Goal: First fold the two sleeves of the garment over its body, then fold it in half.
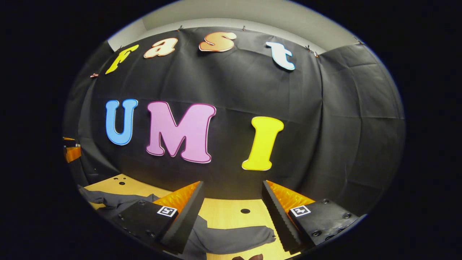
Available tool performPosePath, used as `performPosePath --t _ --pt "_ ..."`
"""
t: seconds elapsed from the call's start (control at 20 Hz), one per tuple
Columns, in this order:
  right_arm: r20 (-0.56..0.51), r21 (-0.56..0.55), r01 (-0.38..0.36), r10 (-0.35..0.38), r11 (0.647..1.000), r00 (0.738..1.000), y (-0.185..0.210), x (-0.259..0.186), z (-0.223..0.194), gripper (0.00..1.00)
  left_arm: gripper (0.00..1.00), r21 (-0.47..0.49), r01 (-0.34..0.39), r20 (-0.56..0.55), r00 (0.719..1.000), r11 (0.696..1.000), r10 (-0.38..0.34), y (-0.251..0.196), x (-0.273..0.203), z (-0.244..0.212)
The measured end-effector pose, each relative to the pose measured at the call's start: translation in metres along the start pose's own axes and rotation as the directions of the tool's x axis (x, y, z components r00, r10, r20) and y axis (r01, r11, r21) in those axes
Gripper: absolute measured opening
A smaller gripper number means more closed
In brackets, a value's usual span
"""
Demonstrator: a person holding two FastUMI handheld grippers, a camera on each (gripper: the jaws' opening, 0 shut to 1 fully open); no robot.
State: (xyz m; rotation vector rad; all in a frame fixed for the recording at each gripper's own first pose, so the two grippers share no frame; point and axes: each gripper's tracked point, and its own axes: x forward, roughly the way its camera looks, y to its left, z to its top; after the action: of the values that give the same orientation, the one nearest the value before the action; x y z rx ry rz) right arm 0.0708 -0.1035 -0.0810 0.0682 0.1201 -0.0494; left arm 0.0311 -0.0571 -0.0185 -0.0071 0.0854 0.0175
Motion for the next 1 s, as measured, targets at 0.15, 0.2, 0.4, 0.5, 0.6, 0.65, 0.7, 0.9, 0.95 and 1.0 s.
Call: performPosePath --t 0.15,0.2,0.4,0.5,0.6,0.65,0.7,0.9,0.95,1.0 --pt "-0.052 0.018 0.016 -0.015 1.0 0.999 -0.025 0.018 -0.031 0.98 0.95 -0.001 -0.009 -0.023 1.0 1.0 0.009 -0.007 0.003 -0.003" --pt "-0.07 0.016 0.022 -0.021 1.0 0.997 -0.033 0.025 -0.042 0.98 0.95 -0.001 -0.013 -0.033 0.999 1.0 0.013 -0.009 0.004 -0.005" --pt "-0.151 0.015 0.049 -0.046 0.999 0.987 -0.063 0.047 -0.094 0.98 0.95 0.003 -0.024 -0.076 0.997 1.0 0.025 -0.015 0.003 -0.013" --pt "-0.197 0.006 0.051 -0.049 0.999 0.979 -0.074 0.055 -0.124 0.98 0.95 0.0 -0.031 -0.098 0.995 1.0 0.03 -0.018 0.001 -0.018" --pt "-0.244 -0.007 0.053 -0.053 0.999 0.968 -0.085 0.062 -0.152 0.98 0.95 -0.001 -0.039 -0.122 0.992 0.999 0.039 -0.022 0.0 -0.023" --pt "-0.266 -0.011 0.057 -0.058 0.998 0.962 -0.091 0.066 -0.166 0.98 0.95 0.0 -0.043 -0.132 0.99 0.999 0.043 -0.023 -0.001 -0.025" --pt "-0.288 -0.011 0.062 -0.063 0.998 0.956 -0.097 0.069 -0.179 0.98 0.95 0.005 -0.048 -0.14 0.989 0.999 0.048 -0.024 -0.001 -0.028" --pt "-0.369 0.013 0.074 -0.064 0.997 0.927 -0.11 0.078 -0.23 0.98 0.95 0.011 -0.067 -0.164 0.984 0.998 0.068 -0.026 -0.003 -0.03" --pt "-0.381 0.014 0.075 -0.064 0.997 0.922 -0.114 0.079 -0.239 0.98 0.95 0.015 -0.072 -0.169 0.983 0.997 0.074 -0.026 -0.003 -0.031" --pt "-0.39 0.013 0.075 -0.064 0.997 0.919 -0.117 0.082 -0.247 0.98 0.95 0.02 -0.076 -0.175 0.981 0.997 0.078 -0.027 -0.003 -0.033"
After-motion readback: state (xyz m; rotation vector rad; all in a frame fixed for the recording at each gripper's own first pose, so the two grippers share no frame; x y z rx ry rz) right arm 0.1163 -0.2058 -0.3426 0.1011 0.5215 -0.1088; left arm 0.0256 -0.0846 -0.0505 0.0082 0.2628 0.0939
